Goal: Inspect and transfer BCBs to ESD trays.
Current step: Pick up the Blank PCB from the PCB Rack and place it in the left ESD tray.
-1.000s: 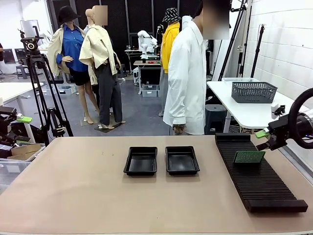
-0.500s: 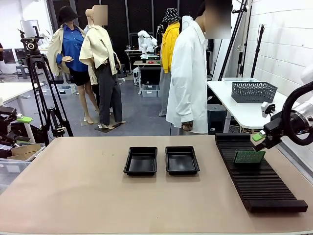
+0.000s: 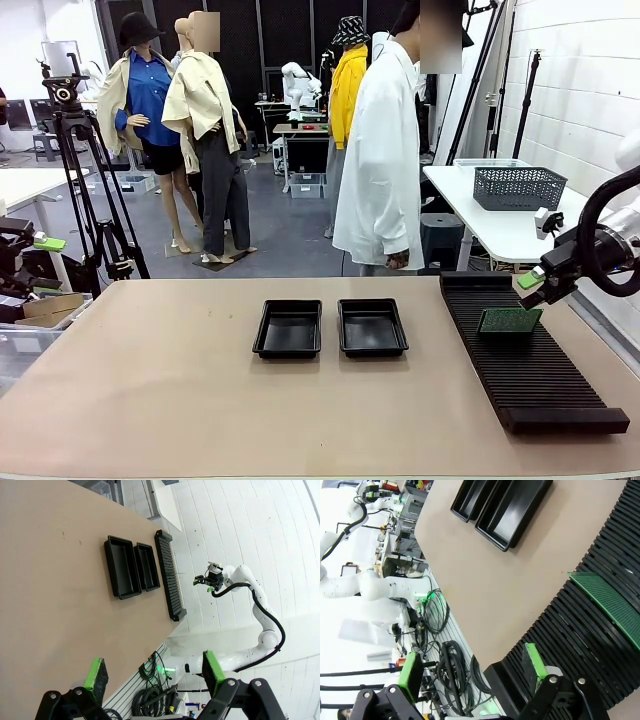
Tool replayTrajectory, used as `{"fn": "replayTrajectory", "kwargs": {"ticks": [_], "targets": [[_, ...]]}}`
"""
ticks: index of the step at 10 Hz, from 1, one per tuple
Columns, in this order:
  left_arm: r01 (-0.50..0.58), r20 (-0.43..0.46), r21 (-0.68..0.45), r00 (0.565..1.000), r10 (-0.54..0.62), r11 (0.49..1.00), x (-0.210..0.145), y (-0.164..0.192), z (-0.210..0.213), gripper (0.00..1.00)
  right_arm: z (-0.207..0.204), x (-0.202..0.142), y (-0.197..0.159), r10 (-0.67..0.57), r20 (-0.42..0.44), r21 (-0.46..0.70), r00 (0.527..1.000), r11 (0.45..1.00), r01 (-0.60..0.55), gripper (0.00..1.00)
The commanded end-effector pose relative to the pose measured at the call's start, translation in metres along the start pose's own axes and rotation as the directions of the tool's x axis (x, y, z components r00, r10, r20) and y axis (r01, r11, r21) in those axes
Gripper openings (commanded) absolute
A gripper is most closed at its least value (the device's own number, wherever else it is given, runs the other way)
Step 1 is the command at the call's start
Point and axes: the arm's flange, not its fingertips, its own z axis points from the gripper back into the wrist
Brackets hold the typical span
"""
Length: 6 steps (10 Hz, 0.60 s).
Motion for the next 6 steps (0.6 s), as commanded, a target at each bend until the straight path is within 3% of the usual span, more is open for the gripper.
{"fn": "replayTrajectory", "kwargs": {"ticks": [1, 4, 6], "targets": [[-0.013, -0.002, 0.003, 1.0, 0.013, 1.0, 0.0, -0.003, 0.002, 1.0, -0.002, 0.0, 0.0, -0.007, 0.013, 0.006, 1.0, 1.0, 0.007, 1.0], [-0.013, -0.002, 0.003, 1.0, 0.013, 1.0, 0.0, -0.003, 0.002, 1.0, 0.0, 0.0, 0.0, 0.0, 0.0, 0.0, 1.0, 1.0, 0.0, 1.0], [-0.013, -0.002, 0.003, 1.0, 0.013, 1.0, 0.0, -0.003, 0.002, 1.0, -0.006, 0.032, 0.003, 0.175, -0.072, -0.01, 0.982, 0.984, -0.176, 1.0]]}}
